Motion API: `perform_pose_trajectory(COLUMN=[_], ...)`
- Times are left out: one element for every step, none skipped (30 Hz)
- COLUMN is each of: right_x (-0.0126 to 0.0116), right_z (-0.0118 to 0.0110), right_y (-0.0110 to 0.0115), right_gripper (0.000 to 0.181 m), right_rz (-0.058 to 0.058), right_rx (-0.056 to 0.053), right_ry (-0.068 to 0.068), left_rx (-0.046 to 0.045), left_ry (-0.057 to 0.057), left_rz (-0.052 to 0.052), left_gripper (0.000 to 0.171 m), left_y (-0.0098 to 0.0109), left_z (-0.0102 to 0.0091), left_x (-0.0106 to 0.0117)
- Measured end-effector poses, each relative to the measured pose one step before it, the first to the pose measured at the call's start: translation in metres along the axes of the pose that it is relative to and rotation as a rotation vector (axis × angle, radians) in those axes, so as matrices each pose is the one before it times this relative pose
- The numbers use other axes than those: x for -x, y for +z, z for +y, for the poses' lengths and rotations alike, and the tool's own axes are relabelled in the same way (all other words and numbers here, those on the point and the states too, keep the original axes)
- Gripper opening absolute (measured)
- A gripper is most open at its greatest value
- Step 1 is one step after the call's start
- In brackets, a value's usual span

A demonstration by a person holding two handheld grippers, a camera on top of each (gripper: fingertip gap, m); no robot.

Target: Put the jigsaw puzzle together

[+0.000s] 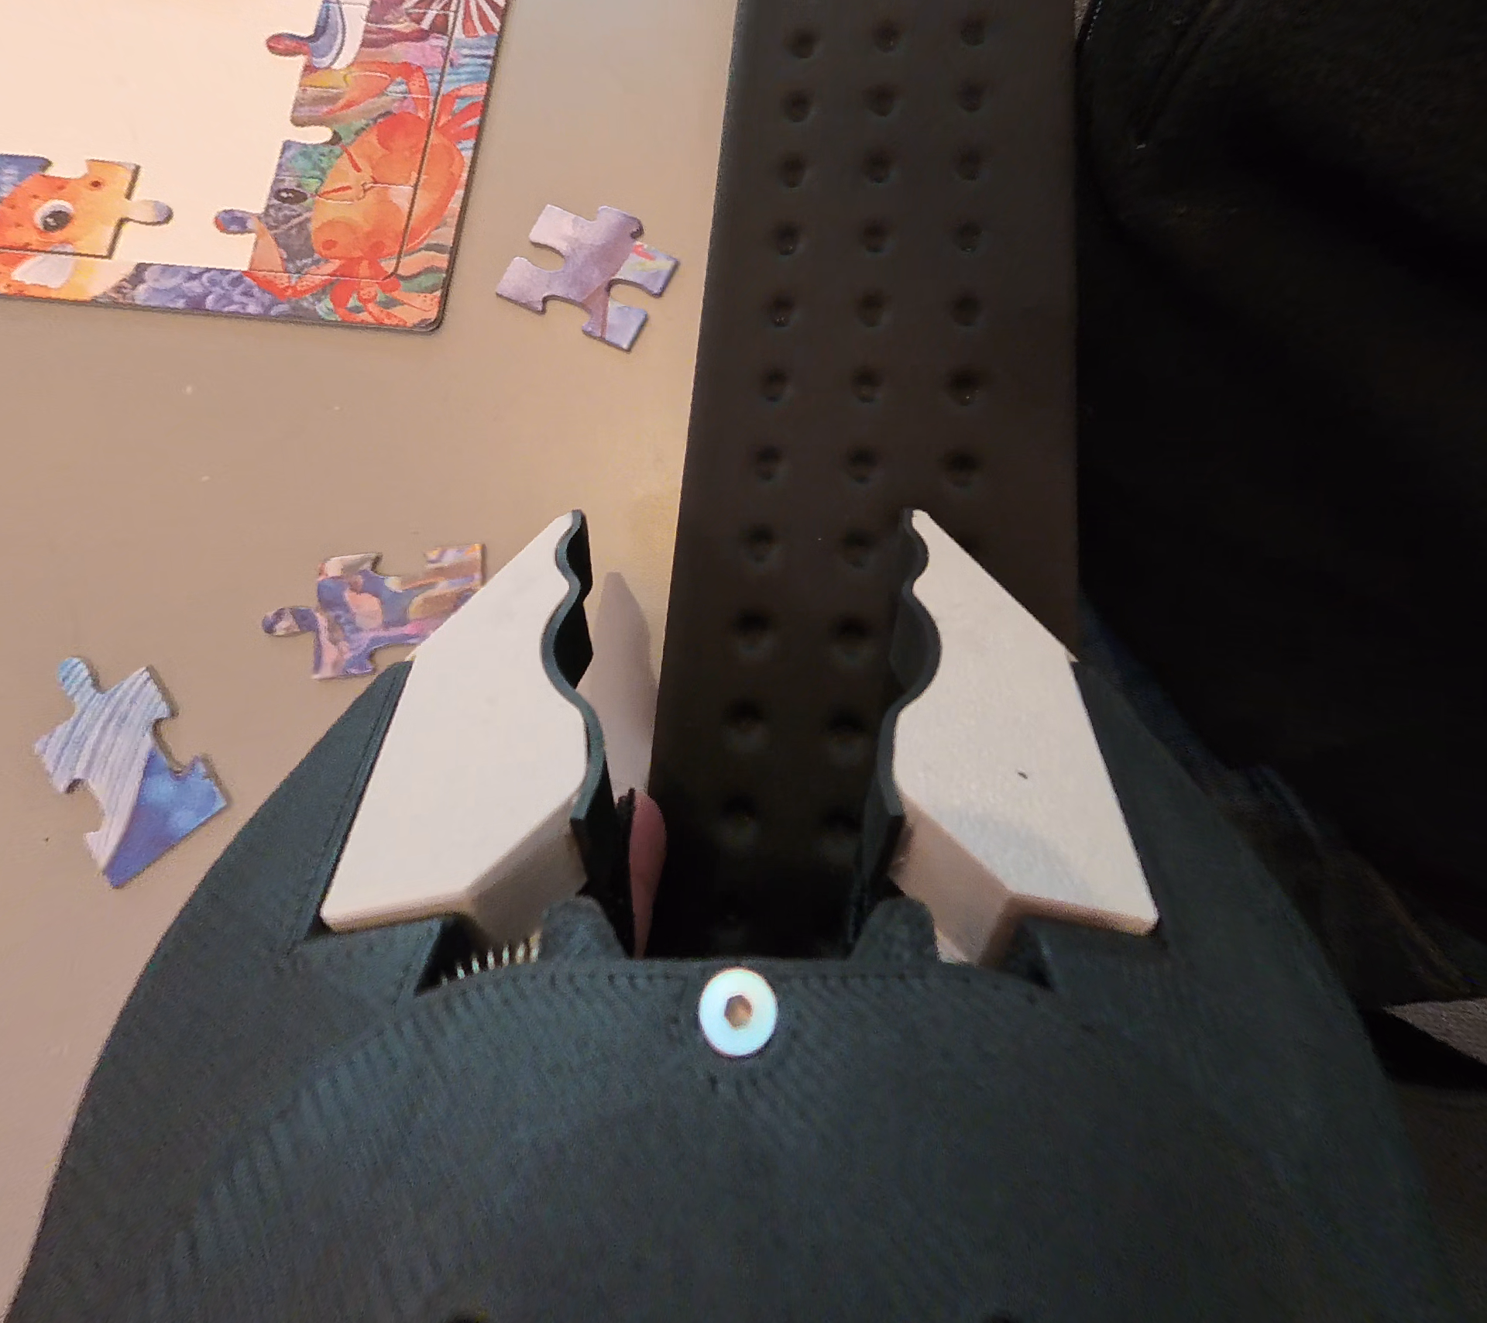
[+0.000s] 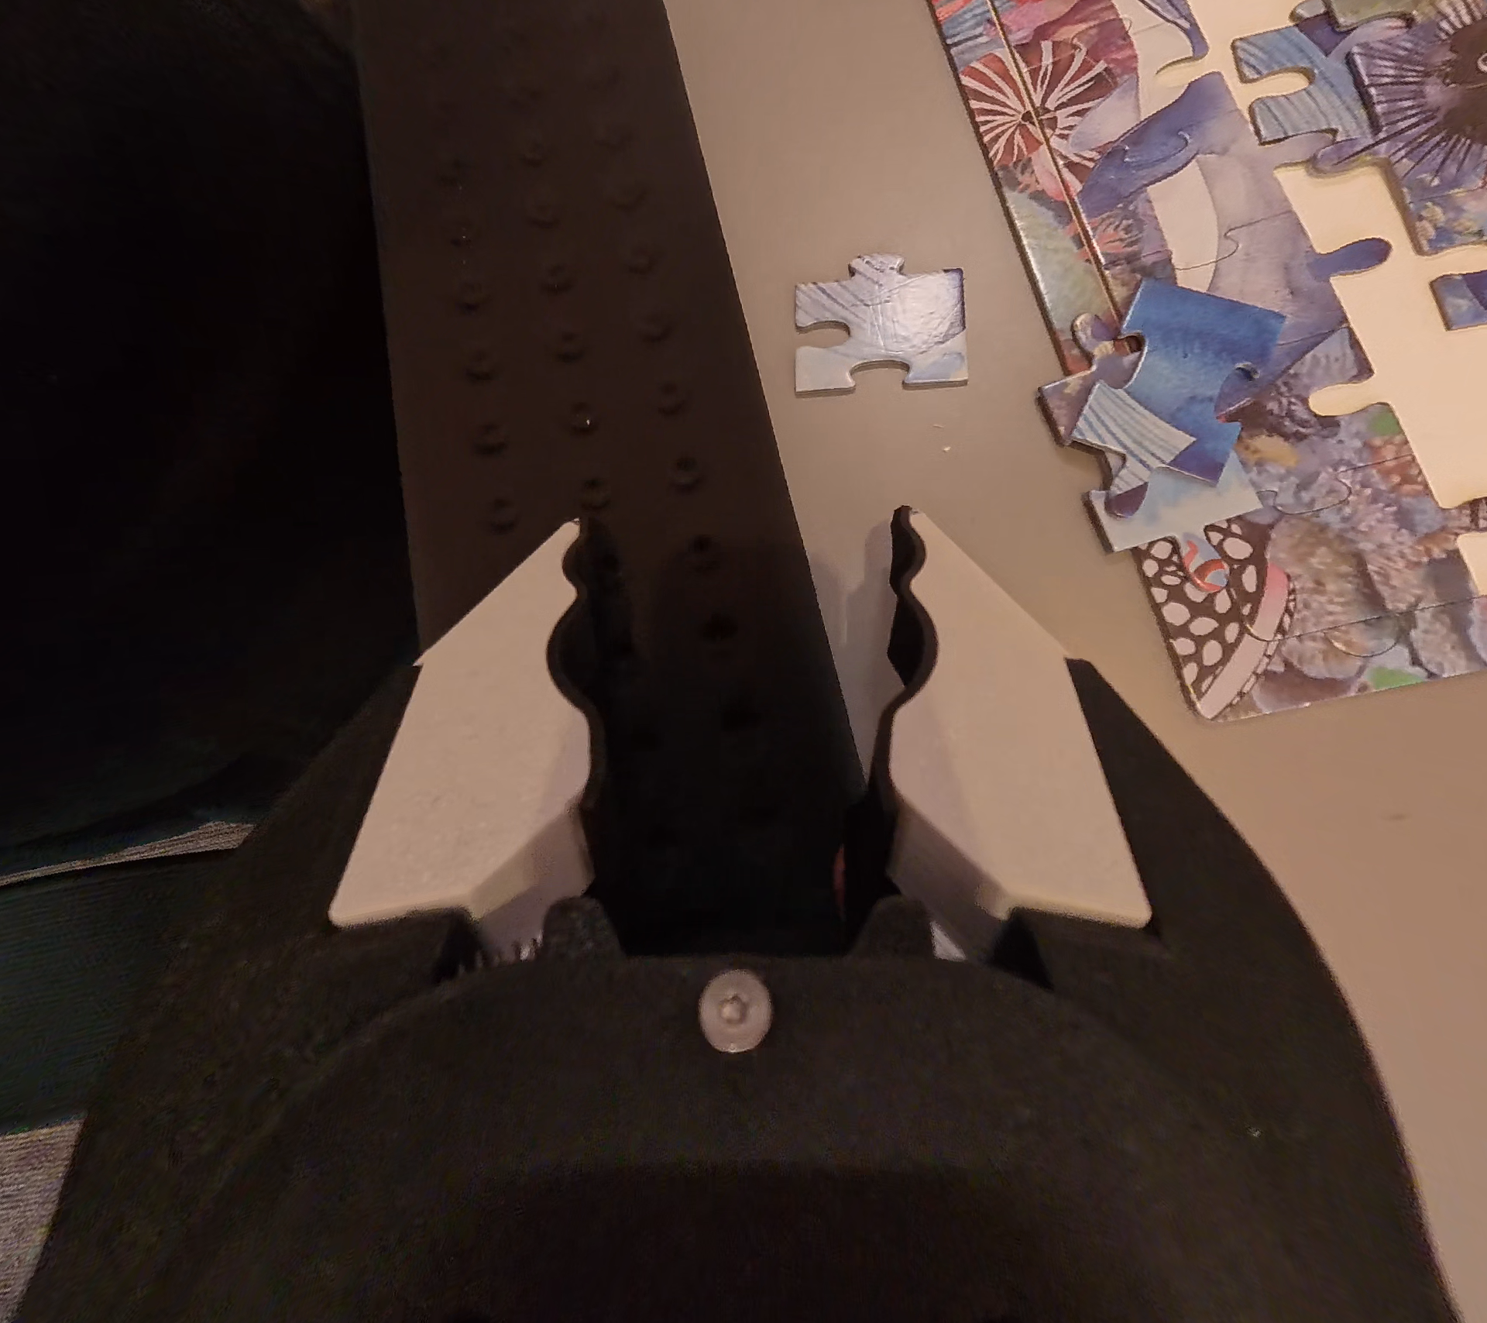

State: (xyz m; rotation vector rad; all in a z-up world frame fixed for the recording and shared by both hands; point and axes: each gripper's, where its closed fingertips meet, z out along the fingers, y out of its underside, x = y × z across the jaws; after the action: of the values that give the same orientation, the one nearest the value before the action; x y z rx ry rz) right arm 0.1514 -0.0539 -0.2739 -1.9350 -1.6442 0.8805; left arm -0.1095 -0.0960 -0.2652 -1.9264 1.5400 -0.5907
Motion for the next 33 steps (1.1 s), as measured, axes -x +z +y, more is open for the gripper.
perform_pose_trajectory(right_x=[0.00178,0.00258,0.00109,0.00036,0.00373,0.00413,0.00116,0.00065,0.00086,-0.00036,-0.00158,-0.00173,-0.00157,-0.00098,-0.00135,-0.00171,-0.00088,-0.00058,0.00003,-0.00107,-0.00303,-0.00505,-0.00565,-0.00577,-0.00685,-0.00724,-0.00733,-0.00870,-0.00823,-0.00678,-0.00659,-0.00620,-0.00603], right_z=[0.00084,0.00059,0.00044,-0.00064,0.00043,0.00236,0.00062,-0.00026,-0.00035,-0.00025,-0.00071,-0.00054,-0.00029,-0.00064,-0.00101,-0.00117,-0.00182,-0.00350,-0.00570,-0.00727,-0.00747,-0.00706,-0.00847,-0.01128,-0.01145,-0.01111,-0.01267,-0.01177,-0.00907,-0.00680,-0.00520,-0.00413,-0.00303], right_y=[0.00077,0.00039,-0.00012,-0.00056,-0.00080,0.00030,0.00080,-0.00107,-0.00066,0.00013,0.00021,-0.00024,0.00067,0.00027,-0.00065,-0.00051,-0.00046,-0.00137,-0.00253,-0.00319,-0.00280,-0.00210,-0.00197,-0.00164,-0.00034,0.00089,0.00125,0.00200,0.00285,0.00334,0.00413,0.00430,0.00449], right_gripper=[0.072,0.070,0.070,0.070,0.069,0.065,0.068,0.068,0.068,0.068,0.069,0.071,0.071,0.069,0.066,0.062,0.060,0.060,0.060,0.060,0.062,0.065,0.065,0.064,0.064,0.067,0.072,0.072,0.071,0.070,0.070,0.069,0.068], right_rz=[0.0022,-0.0097,0.0035,0.0127,-0.0037,-0.0152,0.0199,0.0236,0.0164,0.0197,0.0203,0.0131,0.0053,0.0022,-0.0010,-0.0008,-0.0002,0.0023,-0.0007,0.0006,0.0086,0.0129,0.0154,0.0140,0.0143,0.0147,0.0212,0.0288,0.0245,0.0140,0.0152,0.0161,0.0163], right_rx=[0.0035,0.0003,-0.0062,-0.0141,-0.0072,0.0072,-0.0097,-0.0147,-0.0090,-0.0097,-0.0176,-0.0123,-0.0017,-0.0045,-0.0043,-0.0009,-0.0006,-0.0076,-0.0127,-0.0152,-0.0134,-0.0023,-0.0050,-0.0165,-0.0118,-0.0100,-0.0241,-0.0239,-0.0078,0.0055,0.0086,0.0094,0.0109], right_ry=[-0.0062,0.0033,0.0052,-0.0066,-0.0066,0.0081,-0.0066,-0.0160,-0.0098,-0.0125,-0.0084,0.0044,0.0064,-0.0024,0.0018,0.0054,-0.0032,-0.0087,-0.0058,-0.0041,-0.0067,-0.0091,-0.0187,-0.0231,-0.0174,-0.0160,-0.0237,-0.0276,-0.0254,-0.0248,-0.0226,-0.0150,-0.0074], left_rx=[-0.00256,-0.00759,-0.00589,-0.00243,-0.00258,0.00123,0.00658,0.00736,0.00427,-0.01719,-0.02523,-0.02102,-0.00486,0.00845,0.00558,0.00094,-0.00449,-0.01489,-0.02241,-0.01536,-0.01353,-0.01054,-0.00620,-0.01395,-0.01306,-0.00248,-0.00577,0.00621,0.02359,0.04181,0.03134,0.03342,0.05276], left_ry=[-0.0030,0.0141,0.0124,0.0009,-0.0041,0.0143,0.0193,0.0048,0.0059,0.0233,0.0057,-0.0033,-0.0016,0.0060,0.0139,0.0017,-0.0139,-0.0056,0.0085,-0.0089,-0.0059,-0.0012,0.0090,0.0068,0.0012,0.0105,0.0196,0.0063,-0.0030,0.0035,0.0118,-0.0028,-0.0155], left_rz=[-0.0021,-0.0172,-0.0140,0.0010,0.0001,-0.0030,-0.0073,0.0000,-0.0108,-0.0207,-0.0113,-0.0143,-0.0085,0.0020,-0.0007,-0.0056,-0.0129,-0.0586,0.0125,-0.0099,-0.0059,-0.0179,-0.0274,-0.0257,-0.0421,-0.0652,-0.0375,-0.0370,-0.0320,-0.0184,-0.0272,-0.0255,0.0013], left_gripper=[0.075,0.075,0.073,0.073,0.074,0.075,0.073,0.072,0.072,0.072,0.072,0.073,0.074,0.073,0.071,0.070,0.064,0.047,0.049,0.047,0.048,0.048,0.046,0.045,0.043,0.039,0.038,0.038,0.038,0.044,0.050,0.053,0.056], left_y=[0.00061,-0.00038,-0.00035,-0.00015,0.00016,-0.00049,0.00089,-0.00036,0.00076,-0.00006,-0.00020,0.00012,0.00025,0.00090,0.00003,-0.00101,-0.00235,-0.00434,-0.00600,-0.00415,-0.00278,-0.00147,-0.00066,-0.00027,0.00013,-0.00012,0.00030,0.00084,0.00192,0.00147,0.00167,0.00231,0.00380], left_z=[0.00027,-0.00017,-0.00046,-0.00047,0.00035,0.00066,0.00099,-0.00046,0.00028,-0.00034,-0.00056,-0.00060,-0.00041,-0.00031,-0.00061,-0.00078,-0.00188,-0.00453,-0.00730,-0.00740,-0.00719,-0.00653,-0.00478,-0.00494,-0.00456,-0.00299,-0.00275,-0.00063,0.00321,0.00685,0.00835,0.01070,0.01431], left_x=[-0.00236,-0.00104,-0.00088,-0.00189,-0.00206,-0.00244,-0.00264,-0.00211,-0.00071,-0.00016,0.00007,0.00164,0.00133,-0.00048,-0.00088,0.00042,0.00201,0.00946,-0.00073,0.00361,0.00369,0.00579,0.00845,0.00946,0.01325,0.01673,0.01250,0.01339,0.01341,0.01176,0.01259,0.01304,0.00936])
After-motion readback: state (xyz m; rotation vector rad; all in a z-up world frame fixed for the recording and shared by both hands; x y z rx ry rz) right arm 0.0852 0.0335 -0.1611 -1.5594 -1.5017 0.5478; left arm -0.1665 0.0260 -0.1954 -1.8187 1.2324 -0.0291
